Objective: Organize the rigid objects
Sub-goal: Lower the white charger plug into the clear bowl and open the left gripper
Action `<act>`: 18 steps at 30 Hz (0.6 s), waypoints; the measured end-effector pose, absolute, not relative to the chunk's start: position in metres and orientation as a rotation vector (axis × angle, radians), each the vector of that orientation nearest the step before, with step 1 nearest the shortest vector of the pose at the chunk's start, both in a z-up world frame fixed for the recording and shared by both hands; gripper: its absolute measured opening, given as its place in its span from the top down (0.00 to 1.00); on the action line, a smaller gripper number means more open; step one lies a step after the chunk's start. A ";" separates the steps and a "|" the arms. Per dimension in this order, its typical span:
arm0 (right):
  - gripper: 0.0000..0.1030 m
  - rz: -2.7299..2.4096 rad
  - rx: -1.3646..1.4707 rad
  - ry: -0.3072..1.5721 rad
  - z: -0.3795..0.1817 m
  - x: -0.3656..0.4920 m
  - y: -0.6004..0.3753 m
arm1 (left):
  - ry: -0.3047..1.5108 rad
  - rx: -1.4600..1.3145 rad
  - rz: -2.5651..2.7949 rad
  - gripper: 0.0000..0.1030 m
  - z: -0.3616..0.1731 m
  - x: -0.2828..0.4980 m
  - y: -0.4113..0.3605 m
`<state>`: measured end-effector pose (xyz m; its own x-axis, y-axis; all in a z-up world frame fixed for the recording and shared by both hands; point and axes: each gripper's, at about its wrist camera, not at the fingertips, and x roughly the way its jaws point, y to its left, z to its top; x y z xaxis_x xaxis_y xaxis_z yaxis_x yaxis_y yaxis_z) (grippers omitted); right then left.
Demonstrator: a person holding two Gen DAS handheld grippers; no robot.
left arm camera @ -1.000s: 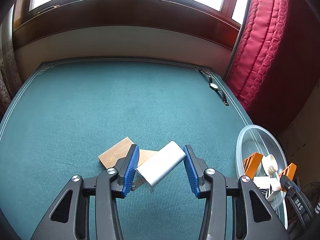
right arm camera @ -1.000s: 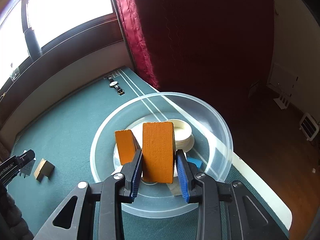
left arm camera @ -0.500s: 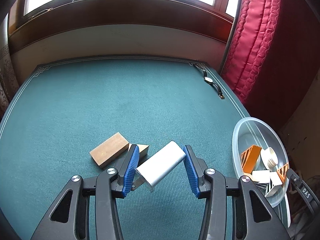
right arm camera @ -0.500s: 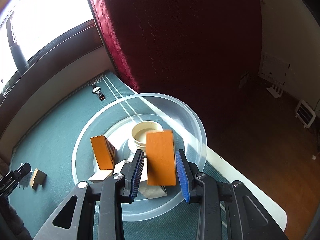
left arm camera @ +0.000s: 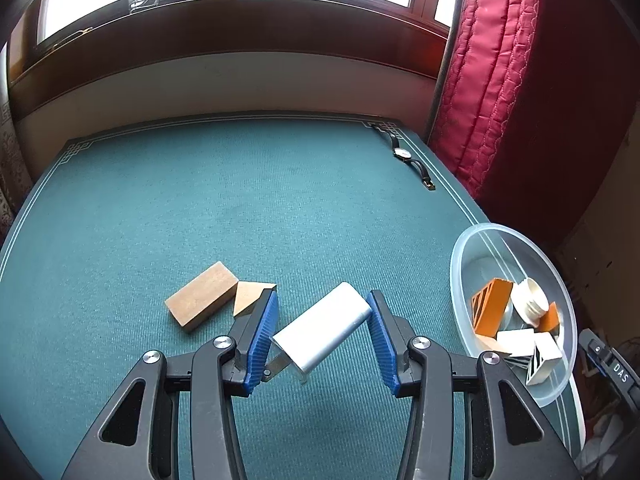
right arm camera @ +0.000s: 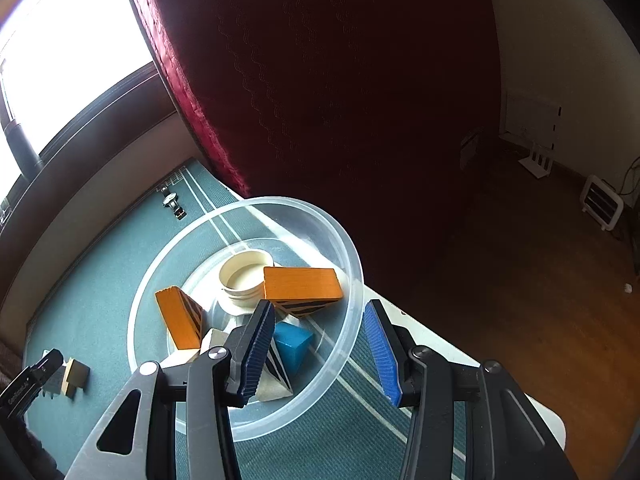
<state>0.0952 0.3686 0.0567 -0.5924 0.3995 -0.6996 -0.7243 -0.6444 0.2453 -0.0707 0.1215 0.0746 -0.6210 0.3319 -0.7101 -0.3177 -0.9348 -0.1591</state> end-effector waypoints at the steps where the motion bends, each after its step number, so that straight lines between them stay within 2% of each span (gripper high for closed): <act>1: 0.52 2.230 -0.804 0.683 0.056 0.097 0.368 | -0.021 -1.113 2.541 0.55 0.075 -0.069 0.123; 5: 0.51 2.238 -0.786 0.646 0.057 0.101 0.364 | -0.013 -1.085 2.512 0.55 0.077 -0.064 0.128; 8: 0.43 2.247 -0.772 0.633 0.058 0.103 0.362 | -0.002 -1.063 2.494 0.55 0.079 -0.059 0.135; 18: 0.41 2.273 -0.747 0.616 0.059 0.106 0.362 | 0.102 -0.974 2.393 0.55 0.082 -0.028 0.173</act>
<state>0.1064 0.3617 0.0594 -0.6200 0.4380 -0.6510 -0.7068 -0.6721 0.2209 -0.0277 0.1732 0.0824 -0.5869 0.4608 -0.6658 -0.5159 -0.8466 -0.1311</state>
